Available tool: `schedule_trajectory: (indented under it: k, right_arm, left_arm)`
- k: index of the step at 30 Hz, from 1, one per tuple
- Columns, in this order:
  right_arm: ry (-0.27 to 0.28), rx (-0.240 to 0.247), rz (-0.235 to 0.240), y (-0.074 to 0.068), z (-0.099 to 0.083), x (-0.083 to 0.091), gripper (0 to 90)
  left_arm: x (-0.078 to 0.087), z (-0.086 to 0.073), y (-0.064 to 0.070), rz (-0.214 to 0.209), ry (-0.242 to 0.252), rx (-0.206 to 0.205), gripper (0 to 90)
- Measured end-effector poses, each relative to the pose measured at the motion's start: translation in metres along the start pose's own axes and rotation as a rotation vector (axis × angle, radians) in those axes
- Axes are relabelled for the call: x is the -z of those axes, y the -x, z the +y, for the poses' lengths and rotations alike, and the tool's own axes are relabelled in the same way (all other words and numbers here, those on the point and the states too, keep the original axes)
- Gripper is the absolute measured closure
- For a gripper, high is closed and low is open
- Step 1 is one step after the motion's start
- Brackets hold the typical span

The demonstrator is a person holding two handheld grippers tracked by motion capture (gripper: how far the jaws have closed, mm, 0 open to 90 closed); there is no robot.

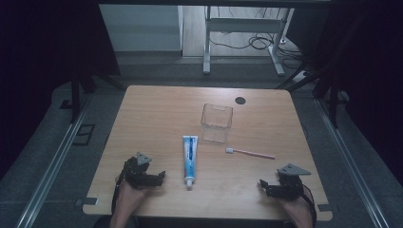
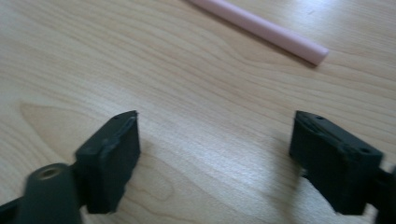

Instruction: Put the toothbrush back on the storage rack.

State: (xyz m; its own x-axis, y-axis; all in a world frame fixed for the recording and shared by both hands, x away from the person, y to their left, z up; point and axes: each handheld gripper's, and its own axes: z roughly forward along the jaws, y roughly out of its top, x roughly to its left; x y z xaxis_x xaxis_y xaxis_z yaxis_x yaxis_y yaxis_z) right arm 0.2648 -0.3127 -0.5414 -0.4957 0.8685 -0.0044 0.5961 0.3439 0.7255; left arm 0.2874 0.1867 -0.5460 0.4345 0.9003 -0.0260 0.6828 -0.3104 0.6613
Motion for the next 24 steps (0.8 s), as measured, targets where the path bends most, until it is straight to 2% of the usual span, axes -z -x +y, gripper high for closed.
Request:
schedule_trajectory:
  k: [6, 14, 18, 24]
  right_arm:
    - [0.001, 0.002, -0.001, 0.0001, -0.0005, 0.0006, 13.8]
    - [0.016, -0.038, -0.036, 0.0002, 0.0003, 0.0007, 22.6]
    - [0.018, -0.053, -0.055, -0.0014, 0.0015, -0.0007, 22.9]
    - [0.003, -0.049, -0.053, -0.0017, 0.0032, -0.0009, 21.9]
  left_arm:
    - [0.0035, -0.0026, 0.0028, -0.008, 0.021, -0.013, 7.4]
    - [0.0035, -0.0027, 0.0028, -0.008, 0.020, -0.009, 7.2]
    - [0.0035, -0.0027, 0.0028, -0.008, 0.020, -0.009, 7.2]
    - [0.0035, -0.0027, 0.0028, -0.008, 0.020, -0.008, 7.2]
